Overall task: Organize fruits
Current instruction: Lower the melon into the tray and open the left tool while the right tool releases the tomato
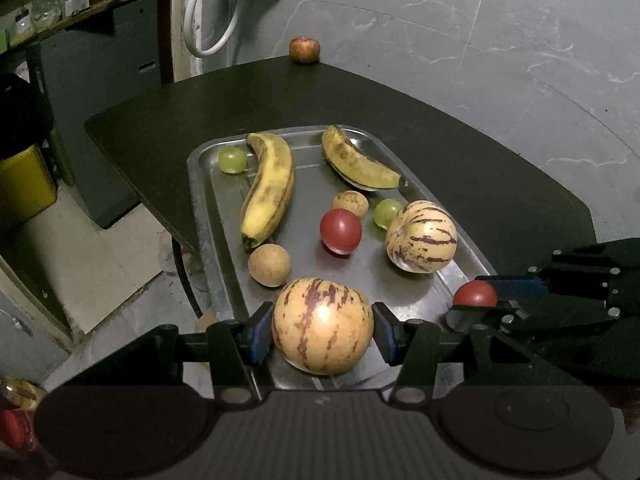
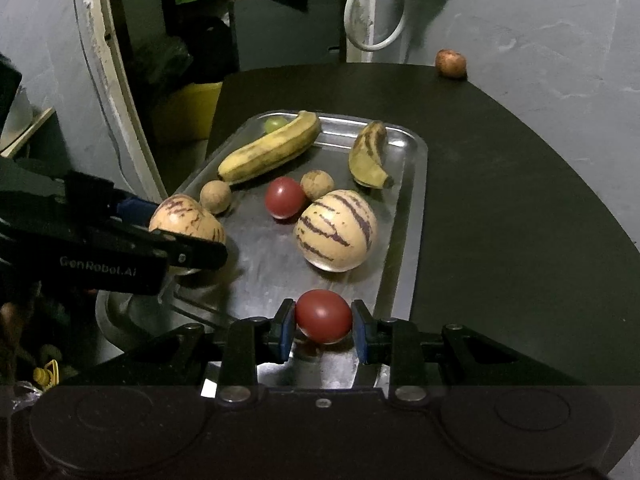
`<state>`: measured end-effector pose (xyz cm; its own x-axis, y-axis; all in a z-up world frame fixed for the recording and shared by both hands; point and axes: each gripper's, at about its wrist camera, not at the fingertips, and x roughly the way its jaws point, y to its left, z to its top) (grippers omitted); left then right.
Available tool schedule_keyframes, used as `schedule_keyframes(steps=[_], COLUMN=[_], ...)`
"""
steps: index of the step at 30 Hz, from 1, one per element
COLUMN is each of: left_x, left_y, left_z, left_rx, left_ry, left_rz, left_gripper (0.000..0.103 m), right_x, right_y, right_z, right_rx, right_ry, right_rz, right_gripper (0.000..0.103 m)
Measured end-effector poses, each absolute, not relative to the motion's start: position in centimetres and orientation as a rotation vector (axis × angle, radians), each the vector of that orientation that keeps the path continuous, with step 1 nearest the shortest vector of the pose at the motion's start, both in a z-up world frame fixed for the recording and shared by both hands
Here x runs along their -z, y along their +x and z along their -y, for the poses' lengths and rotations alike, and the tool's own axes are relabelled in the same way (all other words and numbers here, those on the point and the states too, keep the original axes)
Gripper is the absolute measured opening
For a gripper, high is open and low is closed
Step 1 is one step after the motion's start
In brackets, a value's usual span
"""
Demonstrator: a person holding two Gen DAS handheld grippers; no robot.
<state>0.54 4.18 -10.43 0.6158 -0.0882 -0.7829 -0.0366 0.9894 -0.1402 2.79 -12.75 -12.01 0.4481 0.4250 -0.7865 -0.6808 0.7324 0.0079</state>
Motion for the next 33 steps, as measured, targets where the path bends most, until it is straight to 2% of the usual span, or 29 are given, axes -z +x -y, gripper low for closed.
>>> schedule_keyframes(steps=[23,33], left_x=[10.10,9.51], left_y=[0.68,0.87], left_z=[-4.17,-4.02], left_rx=[0.014,0.011], left_ry=[-0.152,-0.137], left_rz=[-0.914,-0.903], left_gripper=[0.057,0.059], right_x=[12.53,12.23], right_y=[3.23,3.33], right_z=[12.93,13.23], right_rx=[-0.716,-0.714], right_ry=[-0.334,-0.325], right_rz=[-0.883,-0.876], right_gripper=[0.033,0.037])
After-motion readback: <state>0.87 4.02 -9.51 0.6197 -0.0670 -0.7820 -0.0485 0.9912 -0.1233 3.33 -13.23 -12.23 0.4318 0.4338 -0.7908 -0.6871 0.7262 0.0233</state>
